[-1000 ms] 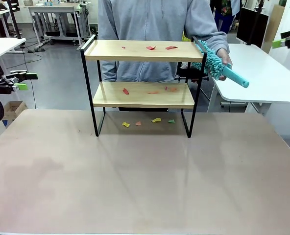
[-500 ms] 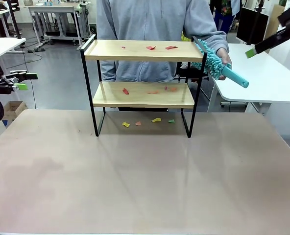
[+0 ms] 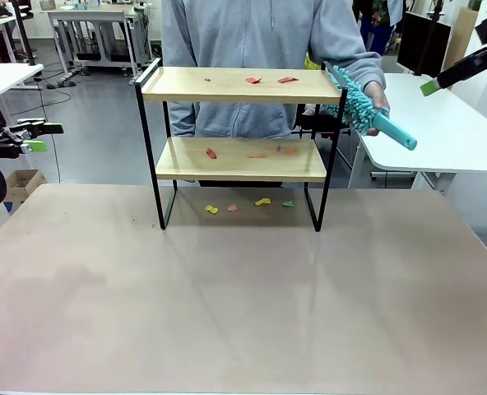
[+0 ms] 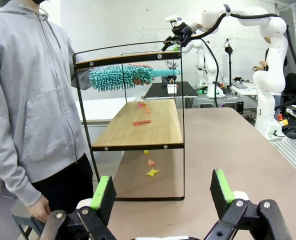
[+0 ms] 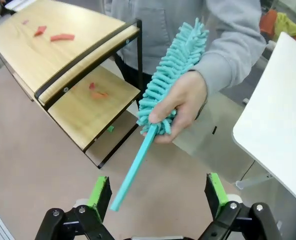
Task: Clean the shelf.
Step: Pick up the Duster handed by the human.
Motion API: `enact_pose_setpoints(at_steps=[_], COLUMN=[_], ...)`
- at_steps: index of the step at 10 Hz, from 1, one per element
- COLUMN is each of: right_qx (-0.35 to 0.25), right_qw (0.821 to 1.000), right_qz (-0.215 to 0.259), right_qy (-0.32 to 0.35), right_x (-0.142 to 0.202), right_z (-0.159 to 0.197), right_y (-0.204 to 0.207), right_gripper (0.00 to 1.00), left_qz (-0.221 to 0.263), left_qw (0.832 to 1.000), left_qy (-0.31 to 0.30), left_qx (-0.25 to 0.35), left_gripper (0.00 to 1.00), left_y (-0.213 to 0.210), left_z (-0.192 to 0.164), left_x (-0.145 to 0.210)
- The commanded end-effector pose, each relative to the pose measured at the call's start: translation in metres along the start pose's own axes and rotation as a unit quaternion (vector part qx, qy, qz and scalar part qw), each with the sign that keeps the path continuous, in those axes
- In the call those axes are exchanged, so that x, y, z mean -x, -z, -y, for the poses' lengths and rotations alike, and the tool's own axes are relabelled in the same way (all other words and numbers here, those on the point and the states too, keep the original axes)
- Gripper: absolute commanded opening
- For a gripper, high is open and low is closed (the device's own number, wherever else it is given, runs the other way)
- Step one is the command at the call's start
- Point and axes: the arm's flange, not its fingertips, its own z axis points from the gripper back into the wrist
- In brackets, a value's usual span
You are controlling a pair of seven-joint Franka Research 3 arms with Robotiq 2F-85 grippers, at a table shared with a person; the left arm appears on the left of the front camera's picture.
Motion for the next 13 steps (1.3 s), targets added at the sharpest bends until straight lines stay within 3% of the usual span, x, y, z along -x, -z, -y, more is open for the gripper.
enact_pose_setpoints(at_steps=[1,2,5,13], right_qx=[0.031,0.063,0.064,0.079], right_qw=[0.999,0.996,0.993,0.988], right_qz=[-0.025,-0.062,-0.093,-0.096], right_qy=[0.013,0.012,0.036,0.087], right_x=[0.000,0.000,0.004,0.028], right_z=[-0.030,-0.042,-0.075,-0.082], right_y=[0.000,0.007,0.032,0.090], right_gripper=[1.00,1.00,1.00,1.00], left_qz=[-0.003,-0.003,-0.003,-0.003], left_qw=[1.000,1.000,1.000,1.000], left_qy=[0.006,0.006,0.006,0.006], left_qx=[0.003,0.003,0.003,0.003], left_gripper=[1.00,1.00,1.00,1.00], left_y=[0.000,0.000,0.000,0.000], left_z=[0.001,0.001,0.001,0.001], left_x=[-0.001,-0.001,-0.001,-0.001])
